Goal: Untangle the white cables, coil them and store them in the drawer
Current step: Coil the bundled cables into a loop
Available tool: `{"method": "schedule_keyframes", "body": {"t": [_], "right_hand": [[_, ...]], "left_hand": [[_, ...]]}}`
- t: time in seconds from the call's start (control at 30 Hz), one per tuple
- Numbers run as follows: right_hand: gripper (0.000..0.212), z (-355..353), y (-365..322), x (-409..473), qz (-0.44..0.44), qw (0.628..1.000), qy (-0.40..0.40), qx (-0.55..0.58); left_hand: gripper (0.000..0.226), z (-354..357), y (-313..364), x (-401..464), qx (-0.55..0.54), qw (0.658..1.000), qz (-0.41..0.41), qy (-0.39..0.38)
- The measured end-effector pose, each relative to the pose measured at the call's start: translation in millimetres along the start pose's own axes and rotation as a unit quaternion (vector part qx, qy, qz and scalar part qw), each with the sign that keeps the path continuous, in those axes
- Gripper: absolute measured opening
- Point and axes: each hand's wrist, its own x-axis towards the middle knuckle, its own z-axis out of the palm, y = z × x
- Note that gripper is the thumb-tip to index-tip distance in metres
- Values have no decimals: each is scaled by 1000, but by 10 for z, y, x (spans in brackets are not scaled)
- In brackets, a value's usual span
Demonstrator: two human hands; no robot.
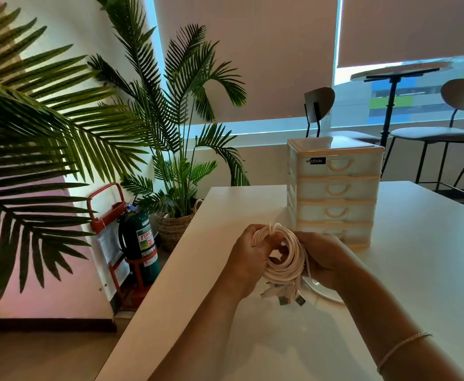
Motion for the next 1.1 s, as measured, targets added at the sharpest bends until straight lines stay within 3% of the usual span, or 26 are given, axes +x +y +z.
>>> {"method": "schedule_keyframes", "body": {"t": [0.17, 0.4, 0.83, 0.97, 1.1], "right_hand": [[26, -47, -5, -6, 40, 998, -21, 43], [23, -72, 38, 20, 103, 993, -33, 51], [13, -161, -9, -30, -10, 989, -48, -141], [23, -158, 4, -10, -35, 977, -48, -203], [20, -117, 27, 2, -61, 974, -20, -218]], "left_hand": [[8, 30, 27, 1, -79, 996, -40, 21], [13, 15, -1, 19, -106, 992, -64, 18], [19, -2, 11, 16, -89, 993, -80, 17], [21, 2, 21, 25, -66, 994, -80, 35], [24, -5, 16, 42, -51, 994, -63, 77]]}}
